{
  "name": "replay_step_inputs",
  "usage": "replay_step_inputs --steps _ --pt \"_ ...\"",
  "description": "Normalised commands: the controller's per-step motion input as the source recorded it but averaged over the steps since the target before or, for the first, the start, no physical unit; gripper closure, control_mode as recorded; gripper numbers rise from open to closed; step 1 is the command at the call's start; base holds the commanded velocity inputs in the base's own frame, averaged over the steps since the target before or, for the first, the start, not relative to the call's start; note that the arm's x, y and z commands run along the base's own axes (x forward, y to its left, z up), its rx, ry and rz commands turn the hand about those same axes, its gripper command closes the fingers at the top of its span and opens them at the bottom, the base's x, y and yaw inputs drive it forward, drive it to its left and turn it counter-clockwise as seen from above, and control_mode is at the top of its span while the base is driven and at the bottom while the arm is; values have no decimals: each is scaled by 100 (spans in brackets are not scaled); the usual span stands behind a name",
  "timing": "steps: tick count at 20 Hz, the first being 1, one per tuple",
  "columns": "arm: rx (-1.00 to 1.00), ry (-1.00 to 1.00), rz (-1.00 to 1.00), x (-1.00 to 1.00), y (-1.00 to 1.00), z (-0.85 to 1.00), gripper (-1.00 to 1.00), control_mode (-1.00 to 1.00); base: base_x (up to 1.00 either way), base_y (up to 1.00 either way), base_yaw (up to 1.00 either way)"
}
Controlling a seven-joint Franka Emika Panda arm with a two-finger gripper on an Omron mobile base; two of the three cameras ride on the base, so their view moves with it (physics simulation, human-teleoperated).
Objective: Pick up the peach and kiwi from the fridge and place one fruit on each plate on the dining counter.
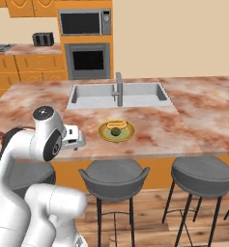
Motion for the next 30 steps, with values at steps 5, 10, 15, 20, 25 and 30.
replay_step_inputs --steps 5,10,15,20,25,30 --pt "0 0 0 0 0 0 -100 100 -78 0 40" --pt "0 0 0 0 0 0 -100 100 -45 12 45" --pt "0 0 0 0 0 0 -100 100 -13 56 33" --pt "0 0 0 0 0 0 -100 100 0 90 2" --pt "0 0 0 0 0 0 -100 100 0 88 0" --pt "0 0 0 0 0 0 -100 100 0 86 0"
